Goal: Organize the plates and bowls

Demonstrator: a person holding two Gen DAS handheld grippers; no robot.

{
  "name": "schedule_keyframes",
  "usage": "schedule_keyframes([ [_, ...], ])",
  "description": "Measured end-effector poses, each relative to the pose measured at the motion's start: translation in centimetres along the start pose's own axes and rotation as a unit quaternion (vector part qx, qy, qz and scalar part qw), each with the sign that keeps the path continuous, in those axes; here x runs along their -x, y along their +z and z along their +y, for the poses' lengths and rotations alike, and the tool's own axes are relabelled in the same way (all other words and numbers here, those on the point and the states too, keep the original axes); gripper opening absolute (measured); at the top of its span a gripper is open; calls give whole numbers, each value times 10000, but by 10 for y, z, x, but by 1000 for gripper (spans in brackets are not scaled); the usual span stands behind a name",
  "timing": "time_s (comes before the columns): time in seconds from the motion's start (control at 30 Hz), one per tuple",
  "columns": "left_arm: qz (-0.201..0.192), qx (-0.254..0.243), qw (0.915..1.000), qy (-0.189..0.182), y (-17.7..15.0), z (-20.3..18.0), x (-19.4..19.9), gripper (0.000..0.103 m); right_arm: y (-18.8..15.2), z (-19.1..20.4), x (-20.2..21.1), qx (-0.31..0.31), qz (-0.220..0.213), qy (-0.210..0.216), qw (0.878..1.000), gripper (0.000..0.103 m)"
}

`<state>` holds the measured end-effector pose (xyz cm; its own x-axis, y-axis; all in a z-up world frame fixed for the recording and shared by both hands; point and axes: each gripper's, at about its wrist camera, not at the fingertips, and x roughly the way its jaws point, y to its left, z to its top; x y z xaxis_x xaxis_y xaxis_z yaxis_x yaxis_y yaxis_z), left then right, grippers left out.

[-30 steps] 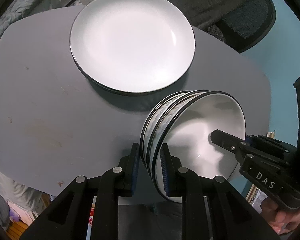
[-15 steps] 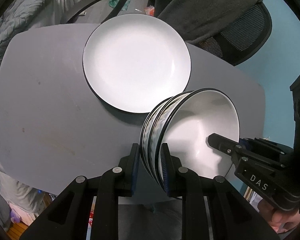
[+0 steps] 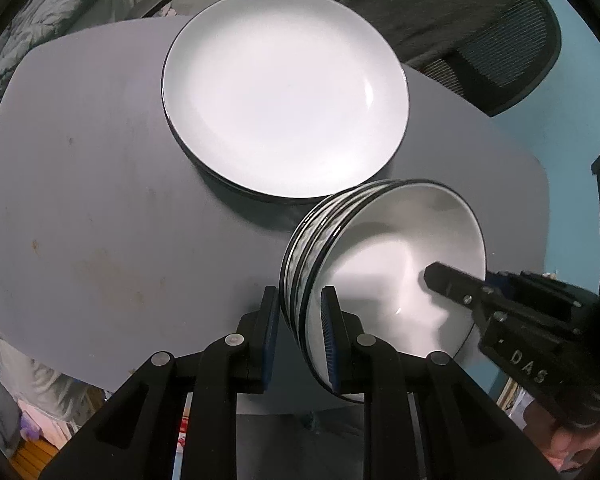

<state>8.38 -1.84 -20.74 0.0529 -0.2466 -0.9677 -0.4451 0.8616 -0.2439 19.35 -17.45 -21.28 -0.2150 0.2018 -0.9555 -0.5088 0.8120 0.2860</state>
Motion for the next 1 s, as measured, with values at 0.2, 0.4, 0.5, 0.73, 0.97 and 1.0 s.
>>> schedule_keyframes([
  [0.2, -107, -182, 9998, 52, 1, -7, -1, 17, -5, -7, -6, -90, 12, 110, 9999, 14],
  [0.4, -121, -202, 9997, -59, 1, -2, -2, 17, -5, -6, -6, -23, 0, 63, 10000, 14],
  [0.5, -42, -152, 9999, -25, 1, 3, -6, 25, -4, -7, -10, -15, 57, 70, 10000, 15],
  [0.73, 144, 121, 9996, -218, 4, 13, -24, 29, 3, -13, -20, -213, 157, 286, 9992, 19],
  [0.97, 299, 161, 9981, -508, 9, 13, -34, 39, 6, -18, -21, -280, 184, 443, 9985, 23],
  [1.0, 302, 167, 9981, -509, 9, 13, -34, 39, 5, -18, -22, -281, 184, 456, 9984, 23],
])
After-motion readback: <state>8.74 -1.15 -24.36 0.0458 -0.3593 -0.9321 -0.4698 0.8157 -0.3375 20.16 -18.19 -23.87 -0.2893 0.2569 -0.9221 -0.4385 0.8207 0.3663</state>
